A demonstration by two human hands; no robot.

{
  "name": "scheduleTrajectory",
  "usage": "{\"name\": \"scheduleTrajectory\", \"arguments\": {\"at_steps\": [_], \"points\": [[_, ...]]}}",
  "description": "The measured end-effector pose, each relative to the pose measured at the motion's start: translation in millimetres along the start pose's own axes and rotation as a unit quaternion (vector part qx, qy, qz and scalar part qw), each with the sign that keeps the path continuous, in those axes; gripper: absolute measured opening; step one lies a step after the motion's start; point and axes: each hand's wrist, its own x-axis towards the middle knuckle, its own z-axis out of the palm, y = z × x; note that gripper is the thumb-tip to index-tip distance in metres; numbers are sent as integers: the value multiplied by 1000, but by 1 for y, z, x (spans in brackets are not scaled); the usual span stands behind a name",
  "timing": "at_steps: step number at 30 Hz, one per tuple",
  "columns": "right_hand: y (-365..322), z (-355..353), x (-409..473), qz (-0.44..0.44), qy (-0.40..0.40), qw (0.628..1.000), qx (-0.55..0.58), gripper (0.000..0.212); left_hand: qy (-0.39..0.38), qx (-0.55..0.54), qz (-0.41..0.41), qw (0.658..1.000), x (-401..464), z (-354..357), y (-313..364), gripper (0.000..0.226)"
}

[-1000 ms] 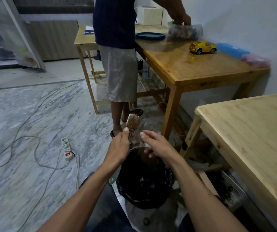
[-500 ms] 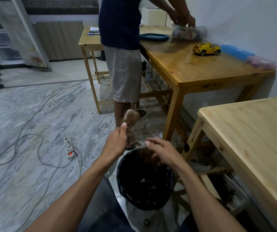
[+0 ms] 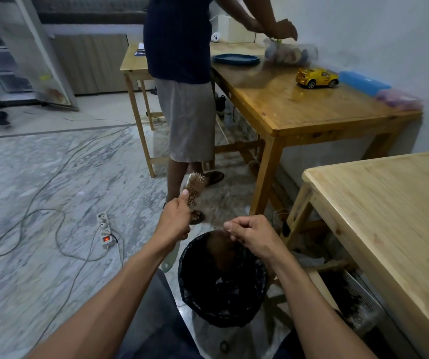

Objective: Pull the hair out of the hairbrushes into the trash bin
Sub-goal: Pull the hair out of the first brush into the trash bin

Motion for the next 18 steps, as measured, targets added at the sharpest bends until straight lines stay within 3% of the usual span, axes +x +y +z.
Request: {"name": "scheduleTrajectory", "arguments": {"at_steps": [4, 7, 9, 10, 14, 16, 18], "points": [[-3, -3, 3, 29, -14, 996, -84, 26, -2, 50, 56, 997, -5, 5, -8, 46], [-12, -2, 4, 76, -20, 992, -96, 52, -5, 164, 117, 980, -12, 8, -8, 48], [-17, 3, 5, 93, -17, 994, -50, 68, -28, 164, 125, 978, -15, 11, -6, 50], [-18, 6, 6, 86, -18, 996, -27, 68, -46, 147, 121, 981, -16, 13, -5, 51], [-14, 15, 4, 29, -17, 999, -5, 29, -57, 114, 103, 986, -13, 16, -7, 72], [-10, 17, 1, 10, 12, 1000, -20, 30, -41, 80, 66, 994, -6, 14, -9, 80], [-9, 16, 1, -4, 23, 999, -43, 31, -20, 38, 11, 999, -1, 12, -10, 70]]}}
